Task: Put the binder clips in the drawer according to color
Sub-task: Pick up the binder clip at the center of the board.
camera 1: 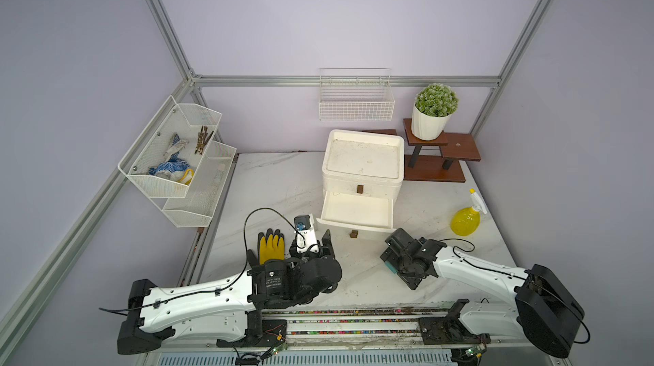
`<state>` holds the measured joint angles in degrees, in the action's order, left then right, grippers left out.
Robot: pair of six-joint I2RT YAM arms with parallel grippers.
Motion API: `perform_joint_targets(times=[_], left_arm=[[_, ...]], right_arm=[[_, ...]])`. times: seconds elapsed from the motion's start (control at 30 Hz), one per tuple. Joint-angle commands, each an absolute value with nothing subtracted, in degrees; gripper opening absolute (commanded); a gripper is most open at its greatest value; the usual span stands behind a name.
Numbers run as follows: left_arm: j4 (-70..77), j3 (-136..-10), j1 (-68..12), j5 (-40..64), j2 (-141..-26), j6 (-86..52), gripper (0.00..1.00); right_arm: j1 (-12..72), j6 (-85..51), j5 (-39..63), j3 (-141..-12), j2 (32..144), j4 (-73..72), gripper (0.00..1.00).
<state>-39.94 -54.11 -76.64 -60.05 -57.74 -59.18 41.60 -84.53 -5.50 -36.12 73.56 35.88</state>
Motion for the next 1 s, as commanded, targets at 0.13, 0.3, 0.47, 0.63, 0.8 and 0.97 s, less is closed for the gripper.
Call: perform_joint_targets(times=[0.13, 0.3, 0.47, 0.63, 0.8, 0.97], left_arm=[[-37.89, -54.76, -76.88, -61.56, -56.96, -58.99, 0.57], [-37.79, -54.76, -76.84, -61.8, -56.38, -58.54, 0.57], [-37.62, -54.36, -76.86, -62.25, -55.73, -58.75, 0.57], [-36.54, -54.03, -76.81, -62.27, -55.79, -58.38, 0.57], [-35.56, -54.23, -76.82, -62.04, -56.15, -57.5, 0.57], [-35.33, -54.41, -76.84, -61.97, -56.08, -57.3, 0.57]], right_arm=[[43.19, -88.81, -9.37, -34.86, 75.46, 34.24, 1.0], [43.33, -87.93, -9.02, -37.95, 80.21, 36.38, 0.96], [44.8, -90.16, -7.56, -41.18, 84.84, 44.04, 0.91], [45.18, -93.81, -7.62, -37.56, 81.63, 43.26, 0.8], [45.09, -94.41, -10.05, -36.49, 79.21, 43.28, 0.69], [44.79, -90.37, -11.33, -37.77, 81.71, 42.32, 0.65]])
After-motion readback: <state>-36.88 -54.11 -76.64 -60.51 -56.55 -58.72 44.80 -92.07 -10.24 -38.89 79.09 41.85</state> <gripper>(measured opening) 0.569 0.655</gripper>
